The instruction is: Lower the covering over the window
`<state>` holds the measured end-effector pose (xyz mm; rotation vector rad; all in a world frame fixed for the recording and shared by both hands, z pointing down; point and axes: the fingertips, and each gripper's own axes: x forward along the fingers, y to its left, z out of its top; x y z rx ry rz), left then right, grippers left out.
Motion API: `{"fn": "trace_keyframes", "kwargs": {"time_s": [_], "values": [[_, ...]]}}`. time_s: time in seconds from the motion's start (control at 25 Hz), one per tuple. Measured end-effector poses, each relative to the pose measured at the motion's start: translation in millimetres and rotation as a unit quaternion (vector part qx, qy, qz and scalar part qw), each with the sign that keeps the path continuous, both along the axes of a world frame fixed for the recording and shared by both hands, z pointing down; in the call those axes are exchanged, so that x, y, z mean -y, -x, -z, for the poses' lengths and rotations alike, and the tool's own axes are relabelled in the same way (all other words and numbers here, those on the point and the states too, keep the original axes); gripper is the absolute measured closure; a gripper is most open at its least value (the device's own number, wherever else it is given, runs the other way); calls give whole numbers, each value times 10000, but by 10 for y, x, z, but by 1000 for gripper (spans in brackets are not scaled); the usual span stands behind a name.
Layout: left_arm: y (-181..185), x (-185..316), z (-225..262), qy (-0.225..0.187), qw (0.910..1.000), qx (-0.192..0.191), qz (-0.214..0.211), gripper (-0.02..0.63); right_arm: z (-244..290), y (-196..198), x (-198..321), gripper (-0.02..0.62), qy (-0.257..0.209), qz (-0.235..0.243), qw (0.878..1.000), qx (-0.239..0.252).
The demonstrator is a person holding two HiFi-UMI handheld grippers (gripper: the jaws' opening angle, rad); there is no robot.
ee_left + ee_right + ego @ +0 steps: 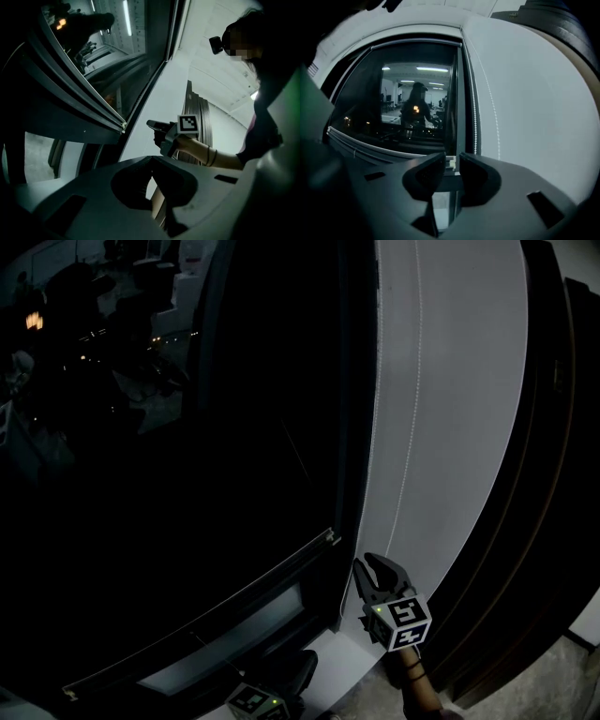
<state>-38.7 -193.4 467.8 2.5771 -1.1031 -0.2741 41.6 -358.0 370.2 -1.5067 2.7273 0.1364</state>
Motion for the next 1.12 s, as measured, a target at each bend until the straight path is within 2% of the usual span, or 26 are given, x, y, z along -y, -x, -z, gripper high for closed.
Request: {"fn": "trace_keyframes", "kwargs": {"time_s": [0.16, 0.28, 0.52, 0.6, 0.64, 0.68, 0.88, 1.12], "values": [[-42, 137, -49, 30, 9999, 148, 69, 604, 175, -41, 462, 520, -97, -192, 9998, -4], [-35, 200, -63, 27, 9999, 120, 104, 604, 334, -48, 702, 520, -153, -355, 9993, 21], [8, 263, -129, 156, 9997, 76, 179, 604, 688, -57, 1018, 520, -438, -700, 9966, 13], [8, 263, -133, 203, 9996, 91, 167, 604, 741, -60, 1063, 522, -468, -648, 9968, 8], [9, 259, -141, 222, 9996, 120, 156, 604, 752, -49, 1063, 538, -471, -557, 9973, 0], [11, 255, -148, 234, 9995, 139, 146, 604, 757, -37, 1047, 580, -483, -461, 9978, -9], [84, 251, -169, 253, 9994, 156, 196, 604, 597, 25, 822, 583, -548, -281, 9980, -120], [192, 286, -83, 206, 9995, -19, 257, 604, 500, 35, 411, 583, -683, -186, 9959, 567]]}}
